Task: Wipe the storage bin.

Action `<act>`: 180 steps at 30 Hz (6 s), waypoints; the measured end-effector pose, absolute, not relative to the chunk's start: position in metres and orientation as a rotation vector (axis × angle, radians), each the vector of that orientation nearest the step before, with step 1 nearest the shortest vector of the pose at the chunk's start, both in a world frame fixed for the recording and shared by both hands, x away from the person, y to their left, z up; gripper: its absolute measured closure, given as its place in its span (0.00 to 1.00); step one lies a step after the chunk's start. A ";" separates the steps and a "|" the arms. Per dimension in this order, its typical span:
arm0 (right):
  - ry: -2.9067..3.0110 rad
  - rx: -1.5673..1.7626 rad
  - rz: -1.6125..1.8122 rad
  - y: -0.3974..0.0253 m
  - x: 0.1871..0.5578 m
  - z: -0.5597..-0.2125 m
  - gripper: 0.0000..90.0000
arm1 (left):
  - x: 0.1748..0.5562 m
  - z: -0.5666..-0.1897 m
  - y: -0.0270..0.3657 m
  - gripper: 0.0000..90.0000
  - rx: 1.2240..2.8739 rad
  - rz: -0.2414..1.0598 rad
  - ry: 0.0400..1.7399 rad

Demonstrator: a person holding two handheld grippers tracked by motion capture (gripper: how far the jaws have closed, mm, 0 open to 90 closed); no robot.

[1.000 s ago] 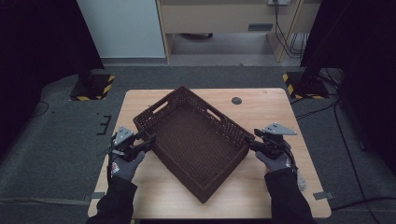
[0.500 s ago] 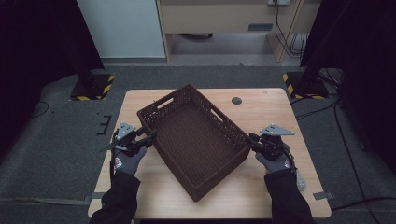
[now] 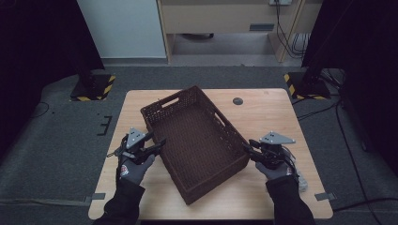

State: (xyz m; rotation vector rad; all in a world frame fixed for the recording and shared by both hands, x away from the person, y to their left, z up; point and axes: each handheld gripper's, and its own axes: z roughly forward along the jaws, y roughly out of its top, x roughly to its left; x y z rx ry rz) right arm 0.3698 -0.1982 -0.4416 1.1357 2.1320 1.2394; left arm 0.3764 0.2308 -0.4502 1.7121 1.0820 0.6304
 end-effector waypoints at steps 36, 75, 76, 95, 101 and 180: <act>2.235 1.028 1.311 -0.180 0.363 -0.443 0.68 | 0.368 -0.458 0.228 0.44 1.766 0.573 1.064; 2.213 1.004 1.317 -0.157 0.366 -0.438 0.68 | 0.381 -0.460 0.231 0.59 1.805 0.579 1.099; 2.198 1.006 1.324 -0.158 0.367 -0.436 0.65 | 0.383 -0.460 0.231 0.60 1.800 0.576 1.104; 2.148 1.056 1.231 -0.157 0.391 -0.444 0.67 | 0.398 -0.455 0.229 0.52 1.778 0.556 1.061; 2.126 1.063 1.235 -0.159 0.387 -0.446 0.73 | 0.377 -0.451 0.233 0.49 1.794 0.533 1.051; 1.991 1.175 1.202 -0.156 0.432 -0.450 0.47 | 0.369 -0.455 0.287 0.52 1.756 0.567 1.164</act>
